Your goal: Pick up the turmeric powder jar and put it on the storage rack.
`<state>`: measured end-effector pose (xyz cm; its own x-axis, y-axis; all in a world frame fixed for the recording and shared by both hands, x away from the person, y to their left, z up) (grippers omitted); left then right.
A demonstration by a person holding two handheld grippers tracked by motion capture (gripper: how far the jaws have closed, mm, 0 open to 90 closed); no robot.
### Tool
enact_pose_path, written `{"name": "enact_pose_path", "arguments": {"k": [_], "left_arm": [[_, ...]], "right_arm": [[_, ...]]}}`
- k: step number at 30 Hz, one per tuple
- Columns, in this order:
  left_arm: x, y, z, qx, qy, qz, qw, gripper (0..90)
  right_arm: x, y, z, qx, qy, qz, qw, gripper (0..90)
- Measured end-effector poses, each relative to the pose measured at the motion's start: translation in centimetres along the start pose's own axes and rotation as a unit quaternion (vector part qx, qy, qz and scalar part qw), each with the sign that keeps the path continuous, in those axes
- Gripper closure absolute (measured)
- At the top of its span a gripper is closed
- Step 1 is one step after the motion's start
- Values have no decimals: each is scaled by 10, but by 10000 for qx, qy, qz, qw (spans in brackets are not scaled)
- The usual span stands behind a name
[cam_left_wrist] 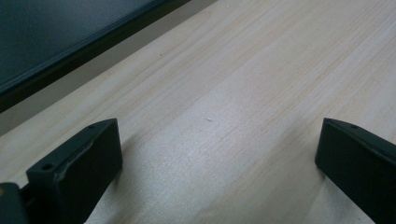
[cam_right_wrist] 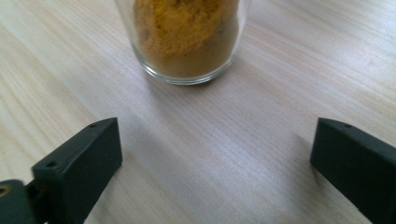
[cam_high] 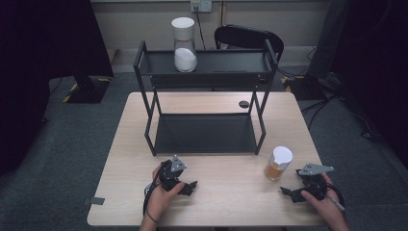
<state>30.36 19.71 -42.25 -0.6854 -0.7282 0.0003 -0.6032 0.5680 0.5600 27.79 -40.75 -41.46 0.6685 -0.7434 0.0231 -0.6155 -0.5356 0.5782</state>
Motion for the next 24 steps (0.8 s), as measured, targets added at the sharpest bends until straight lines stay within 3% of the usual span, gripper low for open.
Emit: {"name": "enact_pose_path", "arguments": {"k": [10,24], "left_arm": [[0,0,0,2,0,-2,10000,1],[0,0,0,4,2,-4,10000,1]], "right_arm": [[0,9,-4,174,-23,92,9998,12],[0,13,-21,402,119,-48,9991,11]]}}
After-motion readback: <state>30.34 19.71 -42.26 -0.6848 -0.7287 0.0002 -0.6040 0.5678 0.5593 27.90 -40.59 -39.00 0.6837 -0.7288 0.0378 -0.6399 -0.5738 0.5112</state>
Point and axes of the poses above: each handheld gripper's, and its own axes: y roughly backward along the jaws, z roughly out of its underside, x roughly to its right, the point moved 1 cm from there along -y, roughly forward along the jaws, and after that the axes turned 9 degrees about x, right-handed, at the moved point
